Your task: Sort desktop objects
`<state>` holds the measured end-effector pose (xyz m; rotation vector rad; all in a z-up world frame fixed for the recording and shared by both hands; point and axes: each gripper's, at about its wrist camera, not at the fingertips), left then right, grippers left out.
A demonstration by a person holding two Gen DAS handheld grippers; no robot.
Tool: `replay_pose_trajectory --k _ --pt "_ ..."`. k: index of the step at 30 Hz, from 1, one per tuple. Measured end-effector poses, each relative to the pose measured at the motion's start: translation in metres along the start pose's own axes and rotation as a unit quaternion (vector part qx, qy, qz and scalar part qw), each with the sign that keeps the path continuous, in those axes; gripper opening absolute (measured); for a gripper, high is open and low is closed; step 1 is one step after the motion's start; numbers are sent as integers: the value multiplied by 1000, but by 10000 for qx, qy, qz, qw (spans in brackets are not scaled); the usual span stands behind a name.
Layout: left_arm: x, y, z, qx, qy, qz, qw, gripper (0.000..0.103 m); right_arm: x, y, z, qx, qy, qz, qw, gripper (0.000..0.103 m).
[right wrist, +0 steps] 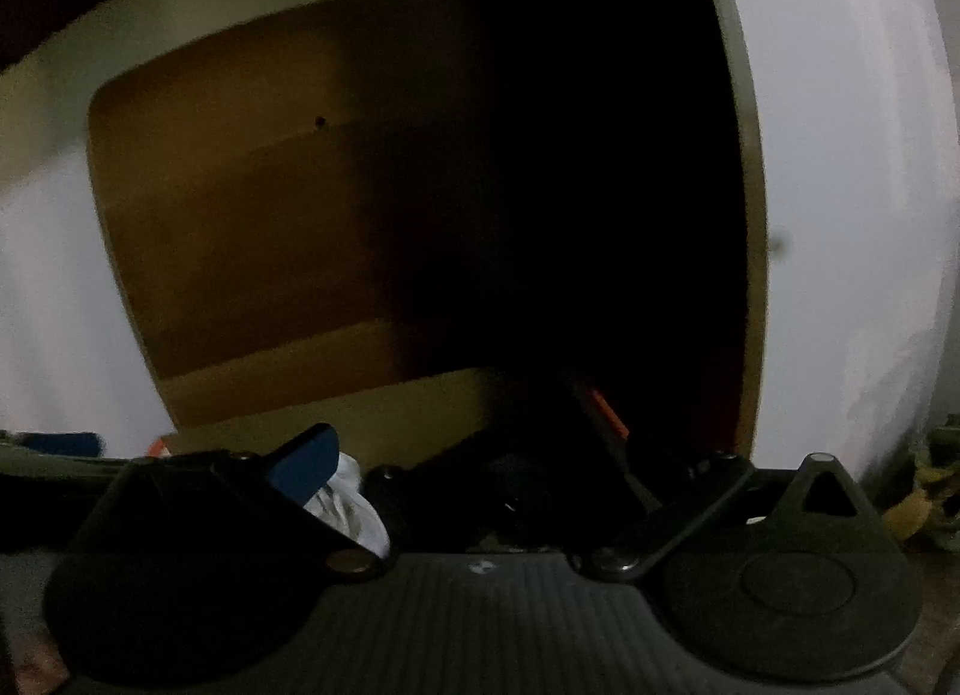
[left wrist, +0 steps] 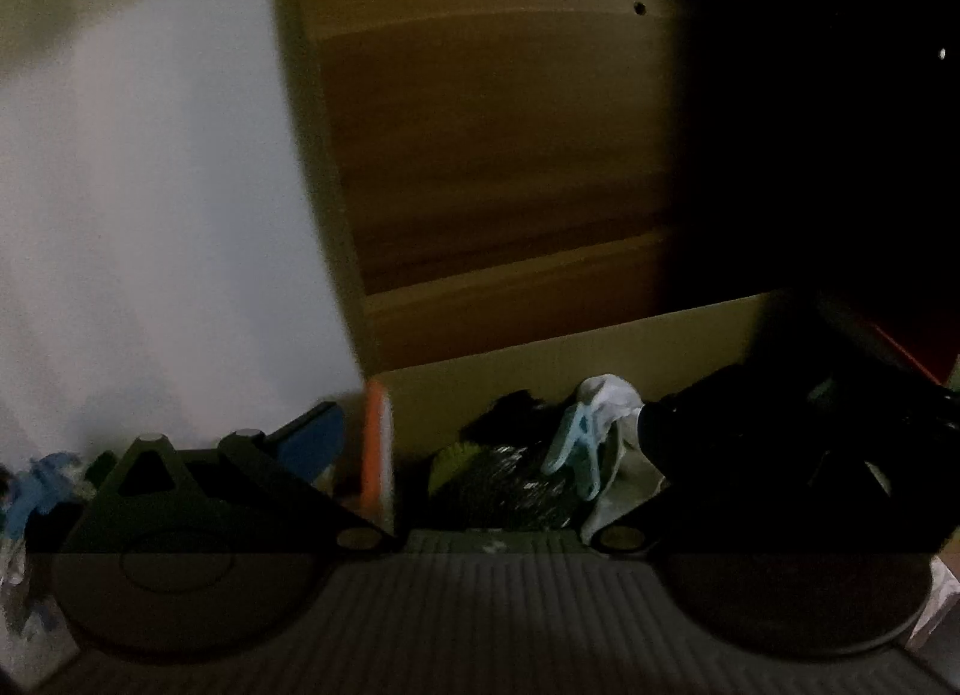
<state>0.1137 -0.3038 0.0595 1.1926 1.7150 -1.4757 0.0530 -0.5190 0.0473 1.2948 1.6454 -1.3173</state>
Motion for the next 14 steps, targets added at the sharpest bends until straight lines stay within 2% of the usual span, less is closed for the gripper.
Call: replay_pose_trajectory --k 7,14 --pt "1 -13 -2 -345 -85 172 9992 103 4 -5 -10 36 -90 -131 9999 103" --pt "2 -16 1 -300 -40 277 9992 103 7 -10 -11 200 -141 -154 9996 103"
Point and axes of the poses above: each gripper's, at about its wrist camera, not at the fingertips, and y roughly the way its jaws point, z to its right, x to its underside, and after that the axes turned 14 degrees about -x, right-handed
